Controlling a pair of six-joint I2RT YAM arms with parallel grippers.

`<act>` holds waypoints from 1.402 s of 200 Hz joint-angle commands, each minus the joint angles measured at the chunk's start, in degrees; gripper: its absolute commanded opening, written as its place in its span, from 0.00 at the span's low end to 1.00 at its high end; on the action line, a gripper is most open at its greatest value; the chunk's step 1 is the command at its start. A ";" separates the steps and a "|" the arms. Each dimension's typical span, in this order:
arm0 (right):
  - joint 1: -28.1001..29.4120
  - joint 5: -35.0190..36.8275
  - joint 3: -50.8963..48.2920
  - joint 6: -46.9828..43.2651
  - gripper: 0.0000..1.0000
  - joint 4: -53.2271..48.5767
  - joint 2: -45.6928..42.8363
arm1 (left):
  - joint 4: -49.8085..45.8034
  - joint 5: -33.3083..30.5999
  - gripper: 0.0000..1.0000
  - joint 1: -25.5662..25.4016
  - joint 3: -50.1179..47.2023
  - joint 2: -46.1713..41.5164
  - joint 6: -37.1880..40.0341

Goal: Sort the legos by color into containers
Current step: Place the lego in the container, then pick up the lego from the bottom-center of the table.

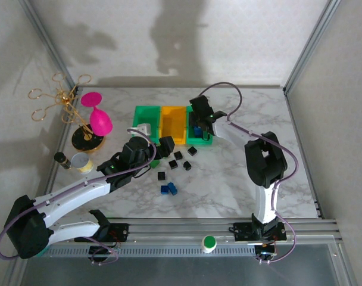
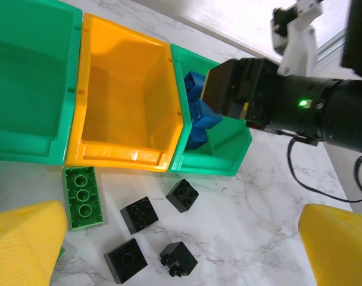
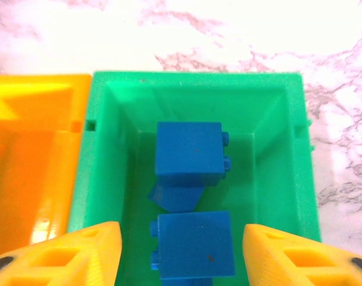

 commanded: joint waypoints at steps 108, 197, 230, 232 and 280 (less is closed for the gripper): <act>12.00 -2.07 -20.89 2.74 0.54 -2.51 -21.65 | -3.97 1.13 0.99 0.55 -4.63 -10.48 -2.42; 33.75 -7.68 -34.07 6.16 0.59 2.74 -27.69 | -15.05 -0.35 1.00 0.65 -9.93 -22.66 -4.90; 37.04 -8.31 -36.94 6.47 0.60 6.71 -25.37 | -17.72 -1.36 0.99 0.63 -10.46 -24.47 -5.41; 37.07 -8.34 -37.00 6.45 0.60 6.76 -25.17 | -17.85 -1.45 1.00 0.64 -10.47 -24.60 -5.48; 38.12 -8.98 -37.84 5.18 0.56 8.71 -21.94 | -18.06 -2.21 1.00 0.73 -11.11 -25.35 -6.19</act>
